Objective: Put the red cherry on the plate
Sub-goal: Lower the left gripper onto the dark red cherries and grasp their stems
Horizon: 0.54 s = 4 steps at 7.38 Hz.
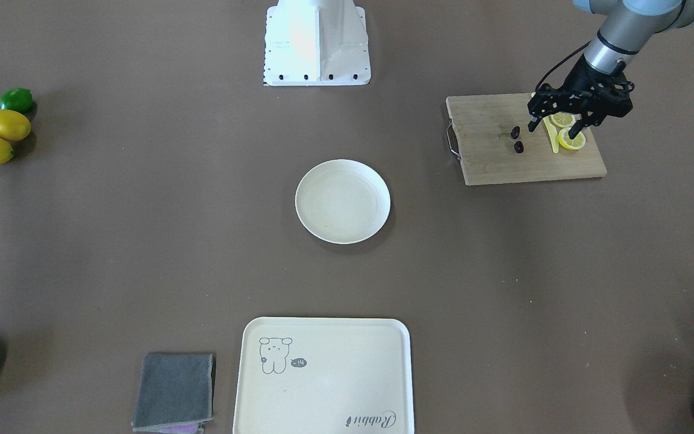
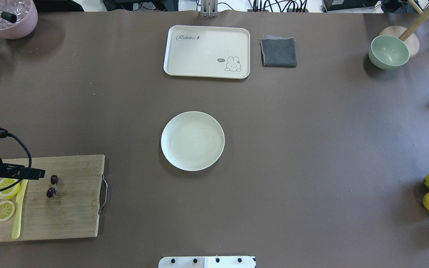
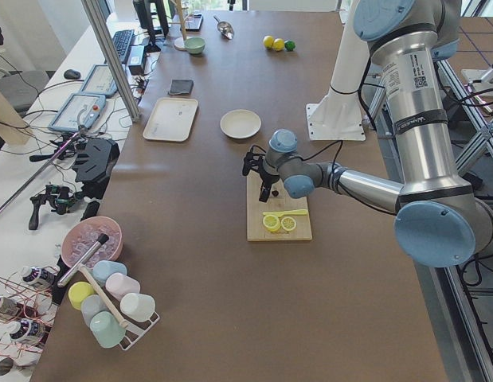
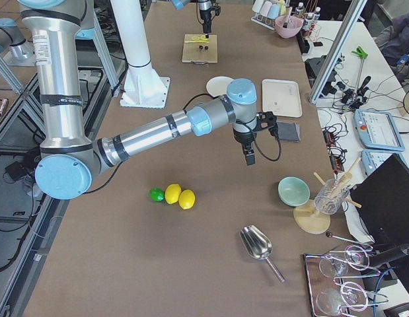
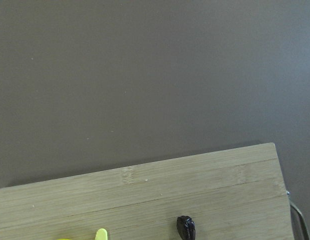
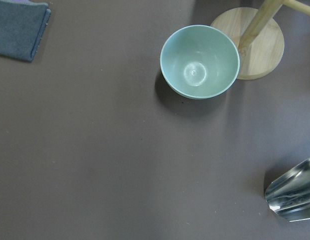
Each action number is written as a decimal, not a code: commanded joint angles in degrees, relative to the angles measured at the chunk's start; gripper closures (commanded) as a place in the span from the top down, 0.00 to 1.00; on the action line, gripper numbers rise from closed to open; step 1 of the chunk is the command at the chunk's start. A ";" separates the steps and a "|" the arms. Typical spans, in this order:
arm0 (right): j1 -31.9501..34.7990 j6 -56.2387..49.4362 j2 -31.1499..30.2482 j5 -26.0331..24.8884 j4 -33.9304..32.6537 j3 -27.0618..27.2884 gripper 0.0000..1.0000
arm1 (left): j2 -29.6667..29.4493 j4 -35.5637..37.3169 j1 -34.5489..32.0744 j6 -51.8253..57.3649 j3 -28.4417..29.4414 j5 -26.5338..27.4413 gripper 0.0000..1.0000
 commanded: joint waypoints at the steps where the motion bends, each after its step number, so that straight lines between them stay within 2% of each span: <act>1: 0.76 -1.14 -1.10 0.10 0.26 0.05 1.00 | -0.48 -1.59 6.14 -2.41 0.95 3.72 0.78; 3: 0.93 -1.14 -1.19 0.10 0.26 -0.03 1.00 | -0.40 -2.29 8.70 -2.42 1.03 4.61 0.56; 4: 0.85 -1.05 -1.19 0.10 0.26 -0.03 1.00 | -0.31 -2.29 8.88 -2.42 1.29 4.78 0.51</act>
